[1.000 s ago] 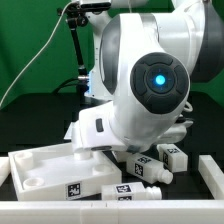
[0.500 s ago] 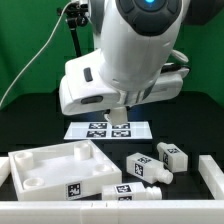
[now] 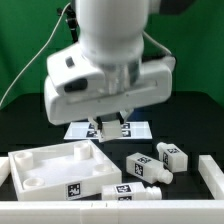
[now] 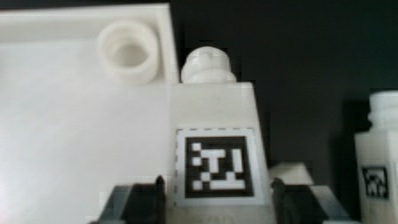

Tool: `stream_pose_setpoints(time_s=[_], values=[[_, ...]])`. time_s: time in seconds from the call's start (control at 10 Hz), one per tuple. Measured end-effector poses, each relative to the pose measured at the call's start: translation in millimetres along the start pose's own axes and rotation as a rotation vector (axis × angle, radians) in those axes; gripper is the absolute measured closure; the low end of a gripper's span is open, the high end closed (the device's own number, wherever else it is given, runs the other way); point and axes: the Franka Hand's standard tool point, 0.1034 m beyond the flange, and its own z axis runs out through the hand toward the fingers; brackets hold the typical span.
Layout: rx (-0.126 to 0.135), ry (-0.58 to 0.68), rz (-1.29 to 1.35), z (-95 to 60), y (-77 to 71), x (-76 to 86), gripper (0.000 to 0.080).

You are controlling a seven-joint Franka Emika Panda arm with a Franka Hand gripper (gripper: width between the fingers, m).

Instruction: Assemble one leg

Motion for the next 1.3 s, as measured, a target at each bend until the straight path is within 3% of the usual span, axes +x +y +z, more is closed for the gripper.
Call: stream_pose_setpoints(time_s=[0.1,0.2,0.5,0.7,1.0,1.3], values=[[-0.012,0.035,0.000,-12.6,2.3,1.8,0.0518],[-0.047,0.135,-0.001,-27.5,4.5,10.9,0.0518],[-0.072,0.353,0.009,-29.0,10.5,16.3,0.0518],[-0.120,0.518,0.003,-22.9,19.1,24.9,0.0518],[-0.175,0.672,0.010,-22.4,30.5,24.3,0.0518],[-0.299,0.847,-0.002,-21.5,49.3,13.0,0.0518]])
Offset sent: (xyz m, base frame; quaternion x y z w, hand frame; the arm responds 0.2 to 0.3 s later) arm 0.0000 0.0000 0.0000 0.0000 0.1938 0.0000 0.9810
